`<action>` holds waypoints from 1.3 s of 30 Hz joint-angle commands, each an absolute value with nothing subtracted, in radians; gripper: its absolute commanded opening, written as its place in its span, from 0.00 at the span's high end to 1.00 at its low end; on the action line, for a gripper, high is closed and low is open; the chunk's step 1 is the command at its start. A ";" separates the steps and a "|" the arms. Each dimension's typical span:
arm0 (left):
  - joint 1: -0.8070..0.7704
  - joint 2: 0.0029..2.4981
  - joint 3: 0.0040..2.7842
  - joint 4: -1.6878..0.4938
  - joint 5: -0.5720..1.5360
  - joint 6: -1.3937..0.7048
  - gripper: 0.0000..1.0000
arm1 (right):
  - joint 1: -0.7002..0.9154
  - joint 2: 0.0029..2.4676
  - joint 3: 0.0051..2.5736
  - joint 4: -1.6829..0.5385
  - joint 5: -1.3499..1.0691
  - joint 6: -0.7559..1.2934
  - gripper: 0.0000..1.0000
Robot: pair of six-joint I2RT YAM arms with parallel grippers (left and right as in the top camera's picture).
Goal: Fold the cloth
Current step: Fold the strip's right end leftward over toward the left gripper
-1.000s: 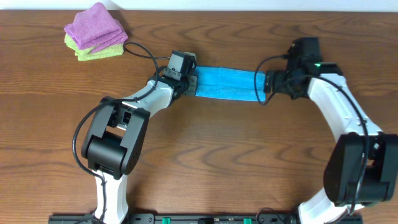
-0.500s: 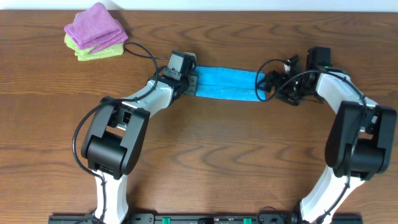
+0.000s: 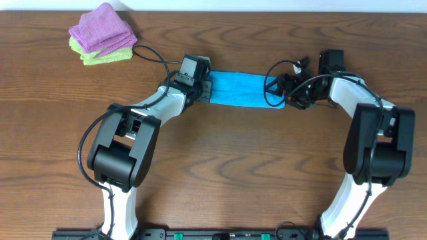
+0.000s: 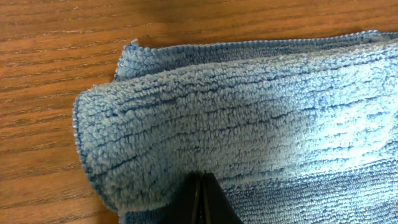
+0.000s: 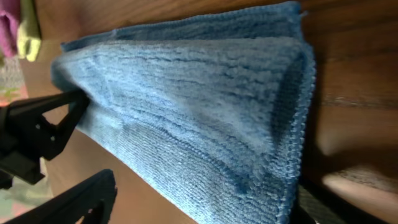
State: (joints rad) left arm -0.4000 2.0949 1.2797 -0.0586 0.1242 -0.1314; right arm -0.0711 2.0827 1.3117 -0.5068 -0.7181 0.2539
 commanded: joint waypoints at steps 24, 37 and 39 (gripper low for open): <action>-0.400 2.132 1.287 -0.071 0.131 -0.138 0.94 | 0.020 2.142 1.296 -0.447 -0.453 0.295 0.98; -0.400 2.132 1.287 -0.071 0.131 -0.158 0.94 | 0.104 1.988 1.329 -0.516 -0.399 0.265 0.98; -0.400 2.132 1.287 -0.072 0.131 -0.158 0.94 | 0.118 1.959 1.329 -0.512 -0.392 0.266 0.99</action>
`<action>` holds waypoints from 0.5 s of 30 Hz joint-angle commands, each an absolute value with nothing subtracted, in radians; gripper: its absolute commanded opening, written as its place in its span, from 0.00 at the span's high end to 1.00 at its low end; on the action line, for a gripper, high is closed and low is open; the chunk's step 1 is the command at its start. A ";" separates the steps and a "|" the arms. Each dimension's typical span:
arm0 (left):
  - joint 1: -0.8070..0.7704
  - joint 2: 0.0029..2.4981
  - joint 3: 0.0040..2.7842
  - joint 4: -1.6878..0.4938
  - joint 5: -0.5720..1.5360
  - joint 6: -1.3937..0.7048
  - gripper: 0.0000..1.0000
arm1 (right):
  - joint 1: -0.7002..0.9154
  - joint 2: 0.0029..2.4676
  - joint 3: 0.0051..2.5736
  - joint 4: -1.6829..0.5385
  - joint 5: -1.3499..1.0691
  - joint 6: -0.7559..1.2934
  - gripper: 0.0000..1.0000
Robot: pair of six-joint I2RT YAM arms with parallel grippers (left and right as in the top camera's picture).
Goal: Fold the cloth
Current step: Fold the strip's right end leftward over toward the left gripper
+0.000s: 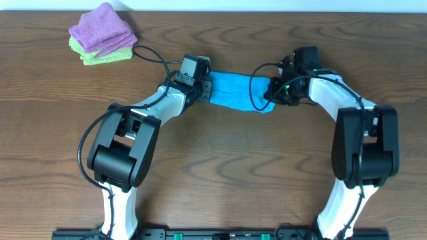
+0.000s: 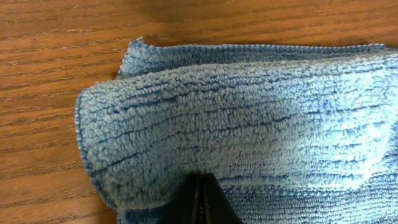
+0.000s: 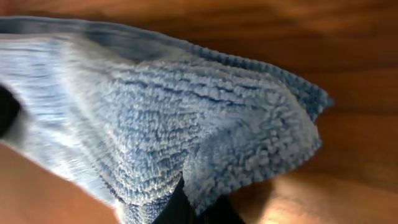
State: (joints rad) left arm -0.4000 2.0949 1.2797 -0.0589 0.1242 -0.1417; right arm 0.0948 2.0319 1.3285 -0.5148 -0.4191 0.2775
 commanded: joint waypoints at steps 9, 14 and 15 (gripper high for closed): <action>-0.400 2.132 1.287 -0.082 0.161 -0.166 0.94 | 0.154 1.879 1.330 -0.505 -0.370 0.293 0.99; -0.401 2.132 1.287 -0.083 0.186 -0.207 0.95 | 0.198 1.879 1.330 -0.476 -0.372 0.319 0.98; -0.403 2.132 1.287 -0.083 0.185 -0.207 0.94 | 0.211 1.879 1.330 -0.462 -0.373 0.323 0.98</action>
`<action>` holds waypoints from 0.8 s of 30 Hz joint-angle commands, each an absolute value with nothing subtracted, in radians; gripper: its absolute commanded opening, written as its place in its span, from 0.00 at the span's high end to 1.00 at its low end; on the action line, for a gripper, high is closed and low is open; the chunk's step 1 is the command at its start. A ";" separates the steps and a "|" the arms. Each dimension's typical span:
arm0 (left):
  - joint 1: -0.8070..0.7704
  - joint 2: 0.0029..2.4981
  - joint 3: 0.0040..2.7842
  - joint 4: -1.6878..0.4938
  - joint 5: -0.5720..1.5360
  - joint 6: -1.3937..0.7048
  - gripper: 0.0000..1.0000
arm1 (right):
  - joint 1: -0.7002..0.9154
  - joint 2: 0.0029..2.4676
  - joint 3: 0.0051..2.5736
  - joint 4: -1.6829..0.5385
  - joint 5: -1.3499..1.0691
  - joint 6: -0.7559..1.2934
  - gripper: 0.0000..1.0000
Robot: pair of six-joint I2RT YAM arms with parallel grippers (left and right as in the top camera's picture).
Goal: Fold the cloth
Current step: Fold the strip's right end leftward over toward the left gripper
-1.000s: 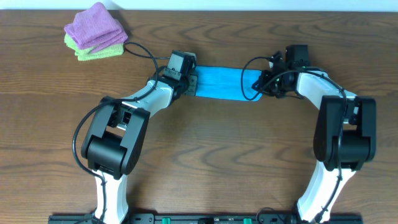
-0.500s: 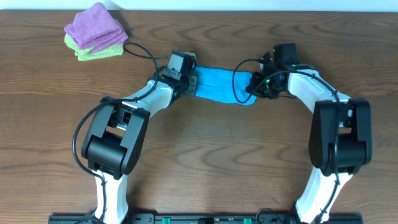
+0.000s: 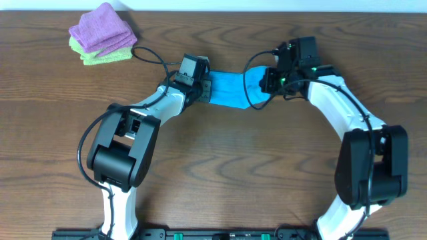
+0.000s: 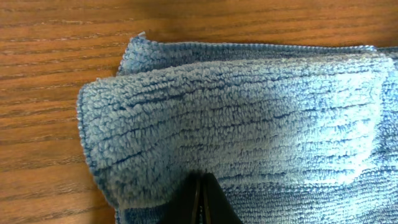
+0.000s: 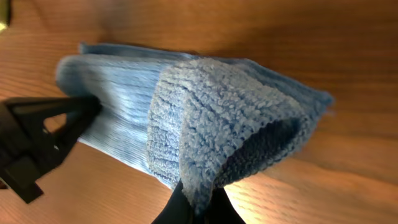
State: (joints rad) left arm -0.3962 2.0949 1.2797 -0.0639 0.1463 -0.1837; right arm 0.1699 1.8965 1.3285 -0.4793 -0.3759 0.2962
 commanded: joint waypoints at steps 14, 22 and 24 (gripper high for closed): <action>-0.442 2.131 1.287 -0.148 0.203 -0.228 0.94 | 0.293 1.879 1.330 -0.373 -0.354 0.374 0.99; -0.428 2.131 1.287 -0.180 0.203 -0.267 0.94 | 0.293 1.879 1.330 -0.375 -0.344 0.373 0.98; -0.422 2.131 1.287 -0.180 0.203 -0.267 0.94 | 0.293 1.879 1.330 -0.377 -0.344 0.373 0.98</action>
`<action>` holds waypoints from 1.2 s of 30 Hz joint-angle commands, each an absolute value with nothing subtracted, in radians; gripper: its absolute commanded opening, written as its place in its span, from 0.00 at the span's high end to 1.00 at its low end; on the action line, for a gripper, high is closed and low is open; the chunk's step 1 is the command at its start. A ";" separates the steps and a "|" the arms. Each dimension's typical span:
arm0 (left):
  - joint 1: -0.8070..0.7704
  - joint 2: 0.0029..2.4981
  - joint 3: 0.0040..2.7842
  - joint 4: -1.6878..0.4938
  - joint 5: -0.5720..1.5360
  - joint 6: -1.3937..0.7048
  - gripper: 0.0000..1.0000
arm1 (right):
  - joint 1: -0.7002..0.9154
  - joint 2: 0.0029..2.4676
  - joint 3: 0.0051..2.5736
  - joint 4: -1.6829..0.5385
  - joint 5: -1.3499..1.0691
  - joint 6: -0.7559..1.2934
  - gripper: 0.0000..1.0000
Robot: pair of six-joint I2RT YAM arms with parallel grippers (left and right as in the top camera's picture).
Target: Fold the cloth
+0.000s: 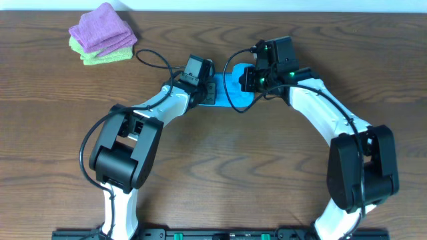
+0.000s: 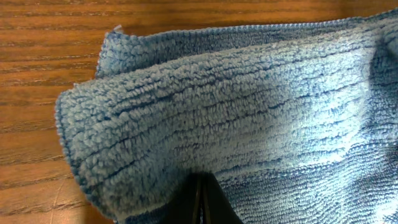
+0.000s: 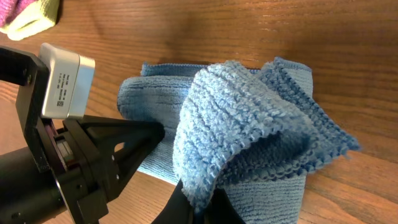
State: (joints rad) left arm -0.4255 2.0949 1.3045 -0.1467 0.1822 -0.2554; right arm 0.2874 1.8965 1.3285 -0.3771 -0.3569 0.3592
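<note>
The blue cloth (image 1: 235, 88) lies at the back middle of the wooden table, doubled into a short bundle. My left gripper (image 1: 208, 91) is shut on the cloth's left end (image 2: 186, 118), low on the table. My right gripper (image 3: 198, 200) is shut on the cloth's right end (image 3: 224, 124), which is lifted and curled over toward the left end. The right gripper (image 1: 248, 79) stands just right of the left gripper, whose black body (image 3: 68, 162) shows in the right wrist view.
A stack of folded cloths, purple (image 1: 102, 25) over yellow-green (image 1: 107, 55), sits at the back left corner. Cables loop from both wrists over the table near the cloth. The table's back edge (image 1: 213, 11) runs close behind the arms.
My right gripper has moved further left with the cloth's right end, now close to the left gripper. The cloth's footprint is shorter. The left gripper shifted slightly right, still shut.
The cloth lay as a long strip, the left gripper shut on its left end and the right gripper open at its right end. Then the right gripper was shut on that end, and at each later moment held it further left, doubling the cloth.
</note>
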 commanded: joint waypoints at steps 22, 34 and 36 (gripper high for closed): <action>-0.311 1.836 1.288 -0.197 0.121 -0.224 0.94 | 0.273 1.879 1.330 -0.400 -0.325 0.370 0.99; 0.057 1.699 1.287 -0.371 0.322 -0.221 0.94 | 0.374 1.882 1.330 -0.282 -0.355 0.370 0.99; 0.093 1.698 1.287 -0.392 0.359 -0.212 0.94 | 0.397 1.886 1.330 -0.261 -0.355 0.370 0.98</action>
